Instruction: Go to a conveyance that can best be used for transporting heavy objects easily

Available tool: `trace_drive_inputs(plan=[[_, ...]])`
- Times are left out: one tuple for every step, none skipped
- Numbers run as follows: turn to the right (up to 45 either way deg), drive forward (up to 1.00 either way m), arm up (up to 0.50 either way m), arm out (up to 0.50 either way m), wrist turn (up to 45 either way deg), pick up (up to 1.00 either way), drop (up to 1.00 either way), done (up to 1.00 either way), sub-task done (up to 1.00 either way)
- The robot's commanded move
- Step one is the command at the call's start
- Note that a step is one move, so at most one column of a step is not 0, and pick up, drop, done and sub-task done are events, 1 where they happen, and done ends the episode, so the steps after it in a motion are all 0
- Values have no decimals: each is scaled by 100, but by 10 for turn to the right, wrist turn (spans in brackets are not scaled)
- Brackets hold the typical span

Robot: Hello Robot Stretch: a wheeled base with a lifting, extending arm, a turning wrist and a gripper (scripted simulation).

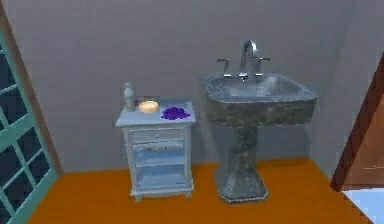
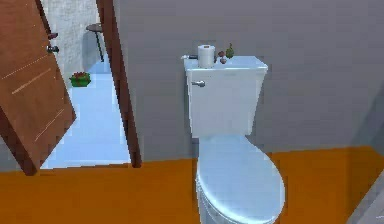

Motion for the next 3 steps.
trace_drive_inputs(plan=[[300, 0, 0, 0, 0, 0, 0, 0, 0], [0, 65, 0, 0, 0, 0, 0, 0, 0], [390, 0, 0, 0, 0, 0, 0, 0, 0]])
